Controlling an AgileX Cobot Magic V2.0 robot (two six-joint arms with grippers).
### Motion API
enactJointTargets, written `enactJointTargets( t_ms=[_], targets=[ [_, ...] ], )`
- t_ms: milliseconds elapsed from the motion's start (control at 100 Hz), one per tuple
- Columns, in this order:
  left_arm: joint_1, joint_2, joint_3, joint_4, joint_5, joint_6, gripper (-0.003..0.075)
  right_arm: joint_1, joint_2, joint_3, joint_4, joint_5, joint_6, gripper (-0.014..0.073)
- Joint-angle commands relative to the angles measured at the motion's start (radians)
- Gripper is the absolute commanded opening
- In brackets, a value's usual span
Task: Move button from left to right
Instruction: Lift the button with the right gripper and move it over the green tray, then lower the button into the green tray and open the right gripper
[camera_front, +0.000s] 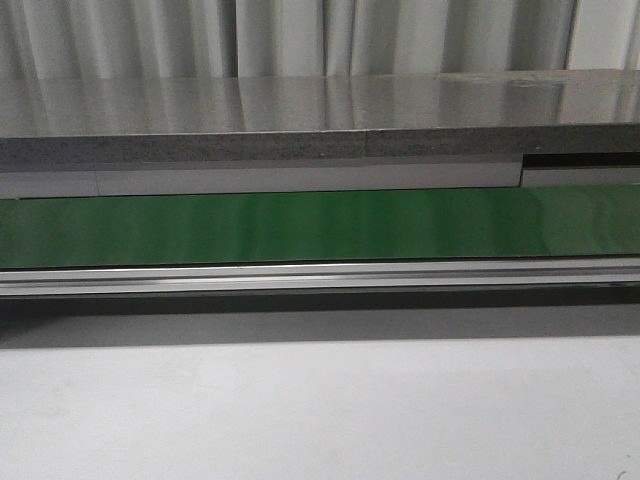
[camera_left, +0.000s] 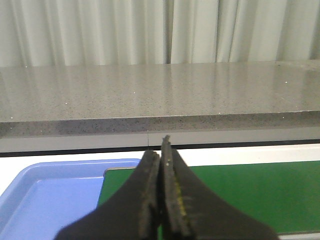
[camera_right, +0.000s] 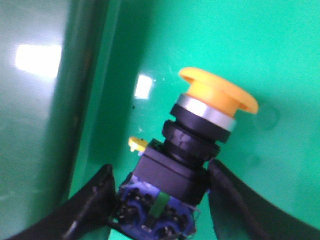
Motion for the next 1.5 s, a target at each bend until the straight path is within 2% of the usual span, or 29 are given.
enactJointTargets(
  t_ms=[0,190,410,770,980,1190,1380,1490],
  targets=[
    [-0.008,0.006,-0.027,-0.011,-0.075,-0.004,-0.0020,-0.005,-0.053,-0.030,0.013,0.002,-0.008,0.0386],
    [-0.008,0.006,-0.027,-0.011,-0.075,-0.004,-0.0020,-0.005,-0.055,-0.030,0.006,0.001,0.002,0.0392],
    [-0.008,0.006,-0.027,-0.011,-0.075,-0.004,-0.0020,-0.005,-0.055,-0.030,0.000,-0.001,0.014,0.0538],
    [-0.008,0.006,-0.027,-0.011,-0.075,-0.004,-0.0020,-0.005,-0.118,-0.033,-0.051,-0.046,0.109,0.0542],
    [-0.008,0.006,-0.027,-0.011,-0.075,-0.004,-0.0020,0.006,-0.227,-0.033,0.081,-0.110,0.115,0.0542],
    [-0.008,0.006,-0.027,-0.011,-0.075,-0.004,-0.0020,0.070,-0.326,-0.033,0.211,-0.115,0.115,0.0540],
    [-0.008,0.006,-0.027,-0.011,-0.075,-0.004,-0.0020,0.201,-0.413,-0.033,0.238,-0.150,0.119,0.0539],
    [-0.008,0.006,-0.027,-0.011,-0.075,-0.004,-0.0020,0.275,-0.469,-0.032,0.238,-0.186,0.182,0.0507]
  ],
)
